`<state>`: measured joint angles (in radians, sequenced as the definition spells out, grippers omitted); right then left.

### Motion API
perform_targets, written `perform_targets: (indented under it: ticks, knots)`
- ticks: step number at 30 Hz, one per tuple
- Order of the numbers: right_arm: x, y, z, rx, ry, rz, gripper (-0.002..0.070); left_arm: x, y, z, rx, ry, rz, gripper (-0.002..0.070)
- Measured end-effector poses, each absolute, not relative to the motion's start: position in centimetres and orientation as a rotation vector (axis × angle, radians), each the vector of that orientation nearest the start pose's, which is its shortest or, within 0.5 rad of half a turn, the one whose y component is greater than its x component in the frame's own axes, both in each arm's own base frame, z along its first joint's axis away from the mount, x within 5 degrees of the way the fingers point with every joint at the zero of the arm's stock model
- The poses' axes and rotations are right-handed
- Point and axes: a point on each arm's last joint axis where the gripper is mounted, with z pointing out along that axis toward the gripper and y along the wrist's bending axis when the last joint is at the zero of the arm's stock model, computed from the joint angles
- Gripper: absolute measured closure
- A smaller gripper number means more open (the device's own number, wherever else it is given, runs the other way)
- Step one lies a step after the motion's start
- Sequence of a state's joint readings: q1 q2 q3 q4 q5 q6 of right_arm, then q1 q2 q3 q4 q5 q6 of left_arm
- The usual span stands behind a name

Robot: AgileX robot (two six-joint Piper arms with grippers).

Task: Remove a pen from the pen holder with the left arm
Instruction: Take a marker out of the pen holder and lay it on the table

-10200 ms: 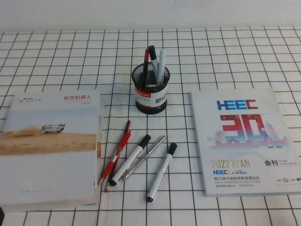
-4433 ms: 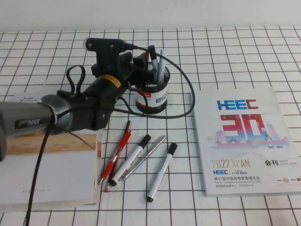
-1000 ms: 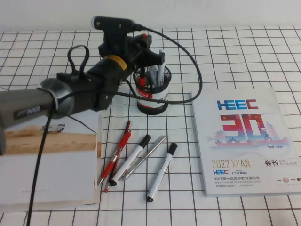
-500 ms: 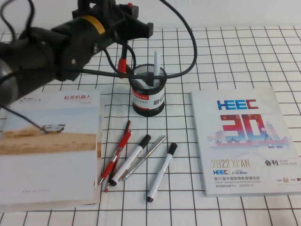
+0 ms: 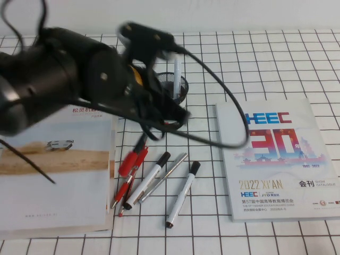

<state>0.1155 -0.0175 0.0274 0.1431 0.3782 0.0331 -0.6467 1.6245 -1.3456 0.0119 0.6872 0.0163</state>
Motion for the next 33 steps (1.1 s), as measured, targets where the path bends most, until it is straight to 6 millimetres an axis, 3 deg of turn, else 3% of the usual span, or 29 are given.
perform_targets:
  ticks: [6, 16, 23, 33]
  knots:
    - [5.1, 1.1, 17.1, 0.011, 1.875, 0.243, 0.0691, 27.4, -24.8, 26.9, 0.985, 2.462, -0.241, 0.0637]
    - [5.1, 1.1, 17.1, 0.011, 1.875, 0.243, 0.0691, 28.7, -26.5, 20.8, 1.003, 2.614, -0.236, 0.0637]
    - [5.1, 1.1, 17.1, 0.011, 1.875, 0.243, 0.0691, 29.3, -27.1, 18.7, 1.001, 2.626, -0.237, 0.0637]
    - [5.1, 1.1, 17.1, 0.011, 1.875, 0.243, 0.0691, 30.4, -28.1, 17.9, 1.002, 2.609, -0.244, 0.0637]
